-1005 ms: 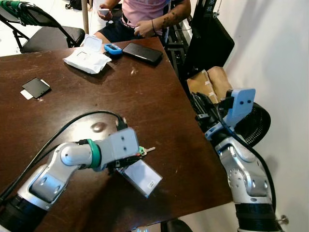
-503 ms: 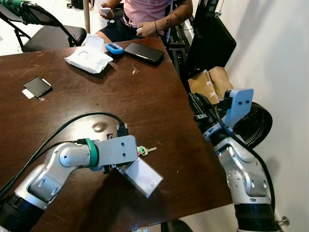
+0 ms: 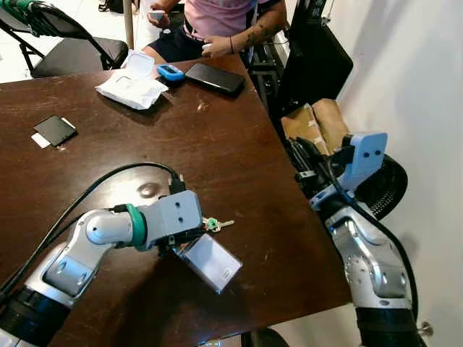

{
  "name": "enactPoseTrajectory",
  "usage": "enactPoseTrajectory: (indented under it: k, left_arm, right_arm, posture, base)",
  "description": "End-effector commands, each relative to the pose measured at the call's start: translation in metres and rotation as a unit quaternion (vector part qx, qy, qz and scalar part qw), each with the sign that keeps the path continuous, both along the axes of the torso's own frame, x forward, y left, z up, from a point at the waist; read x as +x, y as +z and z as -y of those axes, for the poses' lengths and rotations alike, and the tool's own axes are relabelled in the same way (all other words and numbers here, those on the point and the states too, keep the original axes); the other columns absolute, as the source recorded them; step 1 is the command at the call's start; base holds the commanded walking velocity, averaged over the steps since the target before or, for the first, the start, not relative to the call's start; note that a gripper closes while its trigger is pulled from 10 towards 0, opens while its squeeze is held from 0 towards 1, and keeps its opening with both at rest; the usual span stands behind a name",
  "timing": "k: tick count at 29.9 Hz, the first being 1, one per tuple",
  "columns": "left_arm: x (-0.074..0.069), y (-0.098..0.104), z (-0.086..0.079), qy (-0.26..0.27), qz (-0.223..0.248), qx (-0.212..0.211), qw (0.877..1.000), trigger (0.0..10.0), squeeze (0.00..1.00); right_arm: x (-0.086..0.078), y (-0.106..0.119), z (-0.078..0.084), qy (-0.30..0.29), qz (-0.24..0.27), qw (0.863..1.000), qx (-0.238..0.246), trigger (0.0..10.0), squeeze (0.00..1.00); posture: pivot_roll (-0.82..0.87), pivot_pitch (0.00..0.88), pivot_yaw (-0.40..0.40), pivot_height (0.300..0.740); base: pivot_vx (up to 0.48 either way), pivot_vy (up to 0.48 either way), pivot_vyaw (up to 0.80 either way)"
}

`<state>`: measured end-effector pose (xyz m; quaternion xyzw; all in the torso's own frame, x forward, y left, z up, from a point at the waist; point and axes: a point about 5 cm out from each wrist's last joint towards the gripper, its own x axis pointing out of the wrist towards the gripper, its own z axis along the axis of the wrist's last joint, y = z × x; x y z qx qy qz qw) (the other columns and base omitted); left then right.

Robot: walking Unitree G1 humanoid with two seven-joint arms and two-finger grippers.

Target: Hang keys on a hook

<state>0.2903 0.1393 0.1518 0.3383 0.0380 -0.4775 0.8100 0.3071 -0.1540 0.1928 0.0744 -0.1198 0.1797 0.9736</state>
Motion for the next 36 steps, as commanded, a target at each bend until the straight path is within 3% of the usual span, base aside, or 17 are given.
enactPoseTrajectory:
  k: [1,24,25,26,27,36]
  left_arm:
    - [-0.001,-0.004,0.0,-0.005,-0.01,-0.002,1.0,10.0,0.0]
    - [-0.001,-0.017,-0.003,-0.005,-0.058,-0.024,0.998,9.8,0.0]
    - [0.0,-0.019,-0.005,-0.001,-0.061,-0.026,0.998,4.9,0.0]
    - [0.0,-0.019,-0.005,-0.001,-0.061,-0.026,0.998,4.9,0.0]
    - [0.0,-0.02,-0.006,0.002,-0.063,-0.028,0.998,0.0,0.0]
    - [-0.001,-0.021,-0.011,0.016,-0.06,-0.029,0.998,0.0,0.0]
  right_arm:
    - [-0.003,-0.002,0.003,-0.005,-0.005,1.0,0.0,10.0,0.0]
    - [-0.006,0.002,0.006,-0.004,-0.005,1.0,-0.01,10.0,0.0]
    - [-0.006,0.002,0.007,-0.005,-0.006,1.0,-0.01,10.0,0.0]
    - [-0.006,0.002,0.007,-0.005,-0.006,1.0,-0.01,10.0,0.0]
    - [-0.006,0.002,0.007,-0.005,-0.006,1.0,-0.011,10.0,0.0]
    - [-0.004,0.002,0.004,0.001,-0.006,1.0,-0.009,10.0,0.0]
  posture:
    - [-0.04,0.145,0.075,0.74]
    - [-0.06,0.152,0.058,0.74]
    - [-0.06,0.15,0.057,0.74]
    - [-0.06,0.15,0.057,0.74]
    - [-0.06,0.15,0.057,0.74]
    - [-0.05,0.138,0.057,0.74]
  base:
    - [0.0,0.0,0.0]
    - [0.0,0.0,0.0]
    - [0.0,0.0,0.0]
    - [0.0,0.0,0.0]
    - [0.0,0.0,0.0]
    - [0.0,0.0,0.0]
